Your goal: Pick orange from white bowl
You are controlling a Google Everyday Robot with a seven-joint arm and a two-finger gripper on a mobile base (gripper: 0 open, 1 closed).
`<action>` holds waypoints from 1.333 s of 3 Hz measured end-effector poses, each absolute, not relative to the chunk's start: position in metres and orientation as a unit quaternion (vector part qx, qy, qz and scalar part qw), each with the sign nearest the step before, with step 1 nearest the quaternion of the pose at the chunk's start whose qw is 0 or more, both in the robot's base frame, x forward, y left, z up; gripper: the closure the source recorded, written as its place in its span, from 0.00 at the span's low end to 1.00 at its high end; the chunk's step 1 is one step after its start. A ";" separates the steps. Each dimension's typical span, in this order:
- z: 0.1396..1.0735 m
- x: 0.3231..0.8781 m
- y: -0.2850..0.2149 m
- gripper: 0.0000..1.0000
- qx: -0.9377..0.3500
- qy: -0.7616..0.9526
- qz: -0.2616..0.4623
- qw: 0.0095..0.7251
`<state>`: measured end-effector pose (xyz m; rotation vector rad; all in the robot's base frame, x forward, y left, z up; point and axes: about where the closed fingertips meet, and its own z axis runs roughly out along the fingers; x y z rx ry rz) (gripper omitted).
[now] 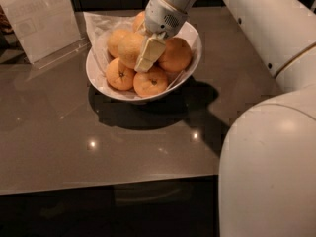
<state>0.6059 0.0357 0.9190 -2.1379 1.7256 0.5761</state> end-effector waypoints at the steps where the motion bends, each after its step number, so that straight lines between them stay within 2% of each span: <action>1: 0.919 0.606 0.036 0.89 -0.751 0.606 0.202 0.166; 2: 0.919 0.606 0.036 1.00 -0.751 0.606 0.202 0.167; 4: 0.967 0.583 0.033 1.00 -0.763 0.575 0.187 0.229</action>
Offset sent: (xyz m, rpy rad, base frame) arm 0.0000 0.0000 0.0000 0.0000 0.0000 0.0000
